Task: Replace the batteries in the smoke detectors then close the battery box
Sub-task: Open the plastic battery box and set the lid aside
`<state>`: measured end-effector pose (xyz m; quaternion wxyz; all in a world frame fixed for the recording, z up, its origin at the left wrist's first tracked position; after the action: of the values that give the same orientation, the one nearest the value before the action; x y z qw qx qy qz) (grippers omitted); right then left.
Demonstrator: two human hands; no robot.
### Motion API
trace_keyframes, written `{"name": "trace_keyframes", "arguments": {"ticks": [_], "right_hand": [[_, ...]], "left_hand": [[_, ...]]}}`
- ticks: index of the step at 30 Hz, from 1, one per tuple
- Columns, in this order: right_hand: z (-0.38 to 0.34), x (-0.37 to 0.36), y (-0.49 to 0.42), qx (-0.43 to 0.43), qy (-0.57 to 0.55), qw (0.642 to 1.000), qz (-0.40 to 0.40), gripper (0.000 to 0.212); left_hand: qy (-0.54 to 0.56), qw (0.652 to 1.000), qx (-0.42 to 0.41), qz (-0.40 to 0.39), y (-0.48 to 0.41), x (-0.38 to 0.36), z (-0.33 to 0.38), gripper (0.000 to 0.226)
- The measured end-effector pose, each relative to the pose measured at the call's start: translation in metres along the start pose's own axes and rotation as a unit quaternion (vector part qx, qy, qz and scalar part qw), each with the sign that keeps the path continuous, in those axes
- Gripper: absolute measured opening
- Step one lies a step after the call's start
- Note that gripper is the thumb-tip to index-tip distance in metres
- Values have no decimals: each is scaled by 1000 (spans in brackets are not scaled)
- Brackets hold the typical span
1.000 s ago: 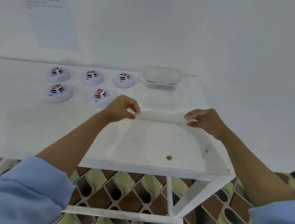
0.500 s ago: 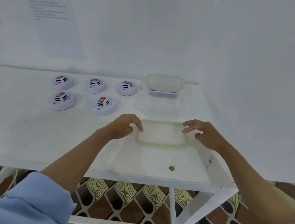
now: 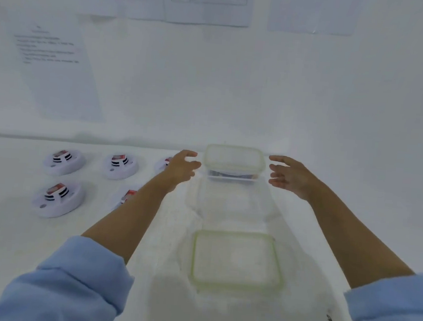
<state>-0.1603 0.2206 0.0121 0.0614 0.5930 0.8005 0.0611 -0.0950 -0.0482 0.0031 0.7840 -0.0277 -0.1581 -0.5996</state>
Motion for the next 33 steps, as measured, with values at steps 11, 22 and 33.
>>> {"name": "trace_keyframes", "arguments": {"ticks": [11, 22, 33], "right_hand": [[0, -5, -87, -64, 99, 987, -105, 46], [12, -11, -110, -126, 52, 964, -227, 38], [-4, -1, -115, -29, 170, 975, -139, 59]], "left_hand": [[32, 988, 30, -147, -78, -28, 4, 42], [62, 976, -29, -207, -95, -37, -3, 27], [-74, 992, 24, -99, -90, -23, 7, 35]]}}
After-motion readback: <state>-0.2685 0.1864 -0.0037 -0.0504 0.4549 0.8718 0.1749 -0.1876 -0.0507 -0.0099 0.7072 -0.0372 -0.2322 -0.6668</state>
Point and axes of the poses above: each hand's wrist, its own y-axis away from the middle knuckle, its own x-axis out of the back of the hand, z = x × y, the point moved 7 cm from there along -y, towards the middle knuckle, and after that the axes turned 7 degrees about -y, right-handed, at the moved point
